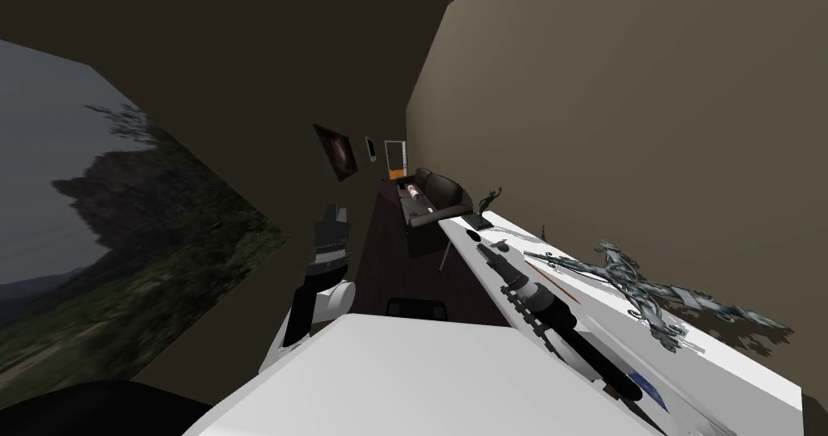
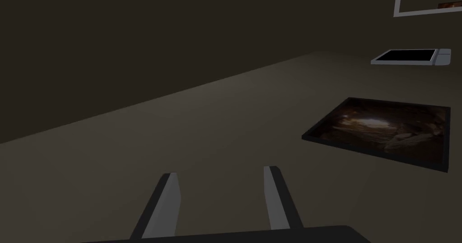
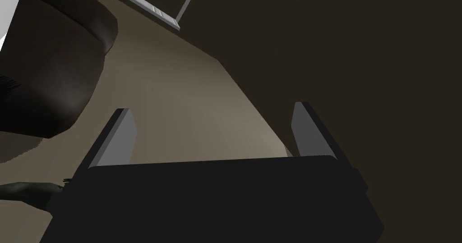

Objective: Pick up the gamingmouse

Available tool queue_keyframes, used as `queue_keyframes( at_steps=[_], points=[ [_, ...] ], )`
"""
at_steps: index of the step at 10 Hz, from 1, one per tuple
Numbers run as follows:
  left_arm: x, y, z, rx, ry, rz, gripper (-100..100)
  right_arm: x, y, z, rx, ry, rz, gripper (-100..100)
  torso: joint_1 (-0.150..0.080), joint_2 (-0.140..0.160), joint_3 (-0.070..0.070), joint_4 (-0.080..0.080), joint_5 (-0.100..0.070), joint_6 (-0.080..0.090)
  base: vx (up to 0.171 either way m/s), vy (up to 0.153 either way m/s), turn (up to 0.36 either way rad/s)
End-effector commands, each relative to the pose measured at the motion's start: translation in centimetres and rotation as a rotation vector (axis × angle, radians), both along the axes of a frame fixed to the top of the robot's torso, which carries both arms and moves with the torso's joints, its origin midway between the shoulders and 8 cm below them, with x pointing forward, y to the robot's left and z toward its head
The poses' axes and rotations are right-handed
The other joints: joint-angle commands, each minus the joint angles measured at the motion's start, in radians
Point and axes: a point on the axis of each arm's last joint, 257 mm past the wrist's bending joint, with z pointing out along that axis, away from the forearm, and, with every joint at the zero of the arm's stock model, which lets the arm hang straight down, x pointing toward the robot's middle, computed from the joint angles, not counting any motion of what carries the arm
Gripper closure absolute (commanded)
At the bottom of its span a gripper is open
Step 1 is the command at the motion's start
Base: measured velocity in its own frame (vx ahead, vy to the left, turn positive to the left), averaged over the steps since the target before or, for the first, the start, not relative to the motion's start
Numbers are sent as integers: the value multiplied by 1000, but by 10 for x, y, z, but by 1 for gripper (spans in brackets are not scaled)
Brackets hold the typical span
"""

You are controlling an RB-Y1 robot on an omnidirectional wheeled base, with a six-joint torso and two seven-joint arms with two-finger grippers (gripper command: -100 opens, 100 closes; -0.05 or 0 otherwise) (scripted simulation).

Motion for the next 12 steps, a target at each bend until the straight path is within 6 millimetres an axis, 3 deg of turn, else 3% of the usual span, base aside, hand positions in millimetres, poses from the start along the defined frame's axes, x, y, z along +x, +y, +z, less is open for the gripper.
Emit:
queue_keyframes(
  at_steps=[1,2,5,6,9,12],
  points=[
    [0,0,0,0,0,0,0,-5,-12,-20,-57,54,3,-100,0,0,0,0,0,0,-20,0,-3],
    [0,0,0,0,0,0,0,-5,-12,-20,-75,59,16,-100,0,0,0,0,0,0,-16,-1,-3],
    [0,0,0,0,0,0,0,-13,-37,-54,-177,154,16,-100,0,-1,0,0,0,0,-12,3,-2],
    [0,0,0,0,0,0,0,-13,-38,-54,-198,159,30,-100,1,-1,-1,0,0,0,-4,9,-6],
    [0,0,0,0,0,0,0,-24,-67,-85,-299,253,26,-100,1,-2,-1,0,0,0,2,13,-2],
    [0,0,0,0,0,0,0,-30,-86,-97,-390,305,48,-100,2,-3,-2,-1,0,0,15,18,-4]
  ],
)
